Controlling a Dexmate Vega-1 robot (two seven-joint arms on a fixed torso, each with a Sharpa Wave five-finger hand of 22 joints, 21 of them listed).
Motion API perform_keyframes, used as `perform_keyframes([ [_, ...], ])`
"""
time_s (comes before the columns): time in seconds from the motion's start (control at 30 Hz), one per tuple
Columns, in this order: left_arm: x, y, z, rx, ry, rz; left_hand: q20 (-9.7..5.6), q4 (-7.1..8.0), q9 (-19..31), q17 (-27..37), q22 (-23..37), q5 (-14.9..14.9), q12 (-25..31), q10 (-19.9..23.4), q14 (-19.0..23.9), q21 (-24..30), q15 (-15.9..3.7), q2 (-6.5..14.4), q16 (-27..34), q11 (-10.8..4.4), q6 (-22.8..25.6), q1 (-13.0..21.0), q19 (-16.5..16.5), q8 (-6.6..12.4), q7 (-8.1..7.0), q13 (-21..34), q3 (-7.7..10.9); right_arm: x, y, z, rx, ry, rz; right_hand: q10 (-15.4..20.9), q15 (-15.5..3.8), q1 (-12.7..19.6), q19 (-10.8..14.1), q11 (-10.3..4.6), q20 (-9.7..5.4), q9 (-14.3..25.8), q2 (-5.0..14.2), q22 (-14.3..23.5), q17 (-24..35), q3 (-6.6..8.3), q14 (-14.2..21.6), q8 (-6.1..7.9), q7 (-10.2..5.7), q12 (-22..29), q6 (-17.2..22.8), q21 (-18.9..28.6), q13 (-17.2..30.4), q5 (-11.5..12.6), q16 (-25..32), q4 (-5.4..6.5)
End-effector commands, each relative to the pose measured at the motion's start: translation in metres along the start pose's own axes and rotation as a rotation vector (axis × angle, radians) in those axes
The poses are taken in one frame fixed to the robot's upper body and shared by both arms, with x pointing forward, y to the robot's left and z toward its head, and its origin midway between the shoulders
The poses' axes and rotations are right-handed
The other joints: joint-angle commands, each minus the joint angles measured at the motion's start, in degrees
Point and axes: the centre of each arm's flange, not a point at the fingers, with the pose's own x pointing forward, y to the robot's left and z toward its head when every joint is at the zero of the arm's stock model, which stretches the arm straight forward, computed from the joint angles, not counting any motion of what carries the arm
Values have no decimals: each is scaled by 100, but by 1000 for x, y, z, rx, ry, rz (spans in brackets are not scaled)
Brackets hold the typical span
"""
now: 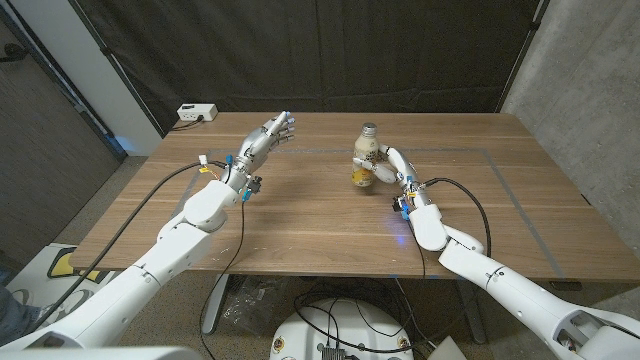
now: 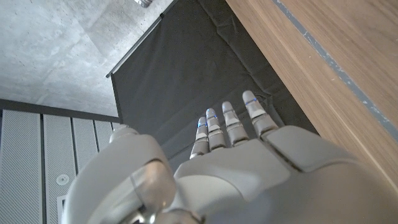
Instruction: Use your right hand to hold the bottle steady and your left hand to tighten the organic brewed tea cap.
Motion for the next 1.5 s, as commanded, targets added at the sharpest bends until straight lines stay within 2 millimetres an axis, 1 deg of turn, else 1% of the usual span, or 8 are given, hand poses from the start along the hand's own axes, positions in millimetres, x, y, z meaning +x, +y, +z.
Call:
perform_keyframes([
  [0.03, 13, -28, 4, 46, -7, -117, -132, 73, 14, -45, -18, 91, -23, -601, -798, -333, 29, -71, -36, 77, -81, -188, -724, -11, 37, -9, -202, 4, -1, 2, 6, -18, -9, 58, -417, 328, 16, -18, -343, 12, 353, 15, 16, 77, 41, 3, -437, -19, 512, 57, 25, -16, -8, 22],
  [0.17, 21, -40, 2, 38, -12, -168, -166, 136, 10, -66, -13, 164, -42, -1423, -1650, -570, 82, -121, -29, 119, -241, -329, -1440, -39, 117, -30, -371, 4, -2, 3, 10, -21, -12, 73, -415, 330, 14, -32, -346, 12, 361, 16, 17, 81, 46, 0, -444, -22, 524, 57, 25, -19, -13, 27],
  [0.3, 29, -52, 4, 53, -15, -218, -166, 153, 10, -62, -2, 200, -32, -1765, -2015, -626, 121, -153, -21, 168, -360, -384, -1818, -53, 171, -34, -456, 4, -2, 2, 12, -19, -10, 85, -415, 336, 14, -25, -352, 12, 368, 16, 17, 87, 56, -2, -446, -30, 542, 59, 25, -23, -20, 30],
  [0.57, 39, -69, 7, 61, -16, -260, -191, 155, 11, -60, 2, 217, -16, -1881, -2135, -621, 131, -173, -8, 179, -419, -402, -1935, -55, 207, -33, -496, 4, -2, 0, 15, -18, -17, 123, -405, 341, 17, -24, -357, 12, 381, 17, 19, 95, 66, 1, -450, -35, 593, 63, 24, -29, -32, 38],
  [0.8, 41, -76, 7, 45, -18, -271, -193, 151, 12, -61, 4, 226, 15, -1863, -2103, -603, 155, -168, 25, 186, -395, -396, -1947, -35, 230, -33, -504, 6, -1, -1, 2, -10, -10, 188, -499, 526, 36, -99, -393, 9, 384, 17, 2, 168, 134, -13, -483, -58, 650, 77, 22, -19, -55, -44],
  [0.87, 42, -78, 8, 47, -20, -280, -189, 144, 15, -62, 5, 236, 40, -1871, -2111, -580, 159, -155, 43, 190, -235, -381, -1962, 34, 337, -32, -512, 6, -1, -2, -5, -11, -9, 187, -509, 530, 37, -96, -397, 9, 382, 17, 2, 169, 135, -16, -484, -63, 650, 78, 22, -20, -58, -43],
  [1.0, 44, -82, 11, 40, -28, -297, -189, 138, 17, -63, 5, 242, 55, -1869, -2112, -573, 174, -144, 52, 202, -176, -369, -1983, 55, 383, -32, -514, 6, -1, 0, -69, -31, -20, 188, -507, 538, 38, -87, -400, 9, 380, 17, 1, 172, 134, -24, -483, -72, 649, 80, 21, -21, -66, -42],
  [1.5, 45, -92, 14, 9, -49, -328, -182, 111, 21, -67, 6, 253, 118, -1778, -2031, -529, 192, -72, 99, 228, -161, -296, -1965, 57, 389, -32, -487, 4, 1, -2, -103, -19, -11, 205, -535, 580, 41, -108, -412, 9, 378, 18, 3, 190, 148, -47, -498, -108, 672, 88, 20, -24, -92, -32],
])
